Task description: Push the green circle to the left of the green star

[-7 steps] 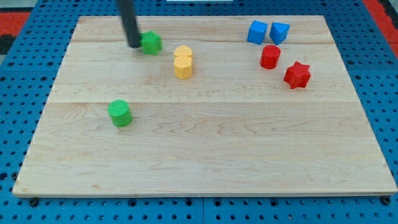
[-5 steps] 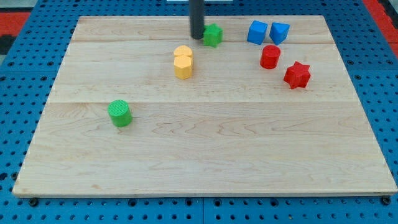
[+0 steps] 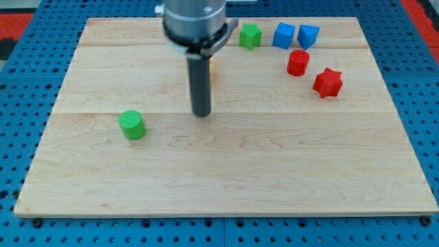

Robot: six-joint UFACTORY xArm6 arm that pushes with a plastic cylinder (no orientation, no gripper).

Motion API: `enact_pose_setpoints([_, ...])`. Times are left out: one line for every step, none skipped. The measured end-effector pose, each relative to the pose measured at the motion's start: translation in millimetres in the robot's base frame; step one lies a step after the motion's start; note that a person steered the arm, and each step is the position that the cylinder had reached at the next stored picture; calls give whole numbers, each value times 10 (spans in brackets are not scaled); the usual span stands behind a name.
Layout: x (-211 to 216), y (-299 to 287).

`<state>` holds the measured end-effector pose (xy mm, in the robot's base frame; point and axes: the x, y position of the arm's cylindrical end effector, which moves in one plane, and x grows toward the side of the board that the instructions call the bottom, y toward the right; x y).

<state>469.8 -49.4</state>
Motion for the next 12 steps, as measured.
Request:
enact_pose_setpoints([313,-726])
enact_pose_setpoints([-165,-1368])
enact_pose_setpoints([-265,-1452])
enact_pose_setpoints([-476,-1907])
enact_pose_setpoints([-783,-2212])
enact_pose_setpoints([-1014,-1810])
enact_pose_setpoints([-926,-1391])
enact_pose_setpoints([-720,-1321])
enact_pose_setpoints([-1093,-1097])
enact_pose_setpoints([-1492,-698])
enact_pose_setpoints([-1846,-599])
enact_pose_setpoints([-1904,-800])
